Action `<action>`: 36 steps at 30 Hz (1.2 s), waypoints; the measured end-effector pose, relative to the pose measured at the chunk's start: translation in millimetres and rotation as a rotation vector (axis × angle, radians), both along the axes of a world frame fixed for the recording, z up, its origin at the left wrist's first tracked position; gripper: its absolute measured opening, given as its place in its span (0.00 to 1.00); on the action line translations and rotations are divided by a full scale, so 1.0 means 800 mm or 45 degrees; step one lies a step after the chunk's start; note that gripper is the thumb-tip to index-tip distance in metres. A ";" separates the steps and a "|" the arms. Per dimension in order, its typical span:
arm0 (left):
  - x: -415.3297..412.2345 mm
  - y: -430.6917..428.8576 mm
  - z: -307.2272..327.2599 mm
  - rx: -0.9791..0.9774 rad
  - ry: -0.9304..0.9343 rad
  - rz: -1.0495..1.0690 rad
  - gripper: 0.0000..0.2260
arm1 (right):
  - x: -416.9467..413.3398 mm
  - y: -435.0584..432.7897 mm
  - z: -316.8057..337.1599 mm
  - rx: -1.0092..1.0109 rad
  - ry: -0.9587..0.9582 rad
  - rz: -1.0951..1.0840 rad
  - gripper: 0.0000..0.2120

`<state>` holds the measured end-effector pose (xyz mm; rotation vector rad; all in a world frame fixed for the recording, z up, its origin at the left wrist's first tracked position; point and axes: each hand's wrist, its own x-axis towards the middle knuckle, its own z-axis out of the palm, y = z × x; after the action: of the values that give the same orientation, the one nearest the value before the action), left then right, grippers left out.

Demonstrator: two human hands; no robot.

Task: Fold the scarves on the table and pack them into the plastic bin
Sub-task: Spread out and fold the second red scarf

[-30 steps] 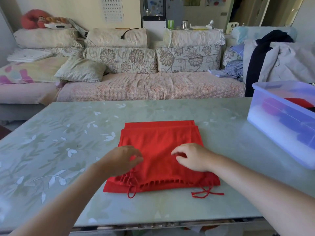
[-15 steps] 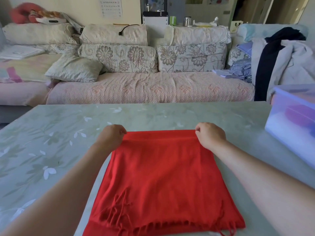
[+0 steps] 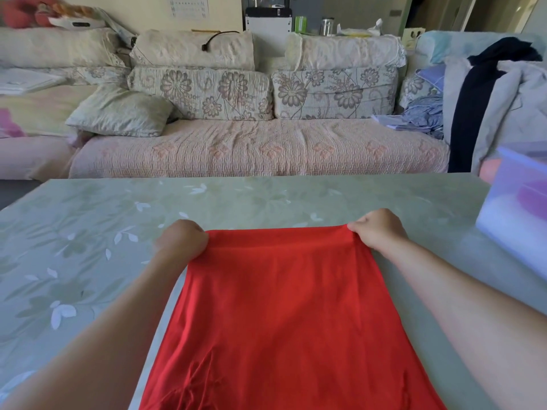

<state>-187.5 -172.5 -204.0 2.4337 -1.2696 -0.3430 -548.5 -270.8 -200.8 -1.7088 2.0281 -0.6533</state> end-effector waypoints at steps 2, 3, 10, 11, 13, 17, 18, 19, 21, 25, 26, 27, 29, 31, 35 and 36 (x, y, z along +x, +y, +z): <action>-0.001 -0.004 -0.001 -0.144 0.092 0.039 0.07 | 0.005 -0.004 -0.001 -0.040 -0.096 -0.032 0.13; -0.001 -0.006 -0.001 -0.228 0.136 0.065 0.07 | 0.008 -0.006 -0.001 -0.063 -0.147 -0.052 0.14; -0.004 -0.030 -0.003 -0.561 0.442 0.160 0.07 | 0.016 -0.020 -0.007 -0.190 -0.390 -0.191 0.05; -0.001 -0.031 -0.007 -0.543 0.476 0.152 0.08 | 0.017 -0.020 -0.008 -0.188 -0.413 -0.217 0.04; 0.007 -0.032 -0.015 -0.316 0.336 0.077 0.14 | 0.015 -0.022 -0.012 -0.134 -0.239 -0.190 0.13; 0.007 -0.043 -0.014 -0.220 -0.259 -0.131 0.20 | 0.019 -0.019 -0.015 -0.194 0.318 -0.021 0.21; 0.005 -0.049 -0.012 -0.280 -0.263 -0.246 0.20 | 0.021 -0.021 -0.017 -0.245 0.349 0.096 0.22; 0.004 -0.055 -0.013 -0.288 -0.236 -0.386 0.21 | 0.023 -0.024 -0.020 -0.273 0.388 0.248 0.23; 0.002 -0.060 -0.021 -0.137 -0.227 -0.602 0.23 | 0.026 -0.027 -0.027 -0.249 0.497 0.508 0.23; 0.003 -0.058 -0.038 -0.072 -0.380 -0.635 0.20 | 0.028 -0.029 -0.035 -0.327 0.649 0.576 0.16; 0.003 -0.057 -0.034 -0.089 -0.419 -0.630 0.18 | 0.029 -0.028 -0.033 -0.361 0.650 0.576 0.13; 0.003 -0.055 -0.027 -0.122 -0.432 -0.631 0.15 | 0.030 -0.027 -0.029 -0.390 0.627 0.580 0.11; 0.007 -0.046 -0.013 -0.246 -0.369 -0.647 0.11 | 0.027 -0.020 -0.020 -0.428 0.522 0.575 0.08; 0.008 -0.031 0.002 -0.388 -0.297 -0.679 0.09 | 0.022 -0.008 -0.010 -0.445 0.376 0.568 0.07; -0.005 0.015 0.042 -0.335 -0.182 -0.638 0.09 | 0.012 0.027 0.021 -0.385 0.188 0.599 0.07; -0.009 0.028 0.051 -0.315 -0.189 -0.655 0.09 | 0.010 0.037 0.029 -0.383 0.190 0.634 0.07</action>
<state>-194.6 -150.3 -163.1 1.9332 -1.8778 -0.1266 -540.2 -241.1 -177.3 -2.3855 1.5436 -0.6955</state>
